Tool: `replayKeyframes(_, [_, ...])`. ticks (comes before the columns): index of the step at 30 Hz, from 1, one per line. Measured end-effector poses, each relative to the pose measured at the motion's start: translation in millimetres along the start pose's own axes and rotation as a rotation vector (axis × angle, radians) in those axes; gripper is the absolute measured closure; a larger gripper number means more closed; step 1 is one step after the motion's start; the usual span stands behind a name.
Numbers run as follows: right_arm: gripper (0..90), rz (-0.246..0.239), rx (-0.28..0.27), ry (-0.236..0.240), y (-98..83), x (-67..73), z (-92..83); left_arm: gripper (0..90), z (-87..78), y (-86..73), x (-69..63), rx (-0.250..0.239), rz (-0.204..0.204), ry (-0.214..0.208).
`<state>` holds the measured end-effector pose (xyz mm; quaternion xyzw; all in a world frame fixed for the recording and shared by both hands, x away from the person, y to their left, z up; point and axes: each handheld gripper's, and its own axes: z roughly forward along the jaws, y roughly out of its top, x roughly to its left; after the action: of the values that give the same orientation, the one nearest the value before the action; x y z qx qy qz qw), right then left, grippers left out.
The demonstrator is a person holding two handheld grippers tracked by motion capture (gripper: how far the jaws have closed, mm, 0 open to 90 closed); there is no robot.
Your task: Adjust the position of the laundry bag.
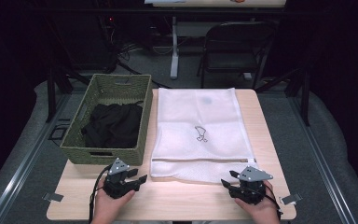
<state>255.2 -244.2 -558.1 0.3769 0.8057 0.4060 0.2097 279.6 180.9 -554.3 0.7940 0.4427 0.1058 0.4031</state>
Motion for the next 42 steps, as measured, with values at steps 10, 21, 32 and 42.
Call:
replayKeyframes(10, [50.4, 0.002, 0.008, 0.000, -0.4, 0.0, 1.2, 51.1, 0.6, -0.6, -2.6, 0.013, 0.010, -0.011])
replayKeyframes(21, [50.2, -0.004, 0.018, 0.004, -0.5, 1.1, 1.9, 51.0, 0.2, -0.3, -4.3, 0.021, 0.020, -0.005])
replayKeyframes(32, [50.2, -0.001, 0.025, -0.001, -0.7, -0.3, 2.1, 51.1, 0.7, 0.4, -7.3, 0.019, 0.024, -0.004])
replayKeyframes(42, [50.8, 0.015, 0.027, -0.020, -0.7, -5.3, 4.0, 52.6, 8.7, 4.6, -15.4, 0.027, 0.029, 0.002])
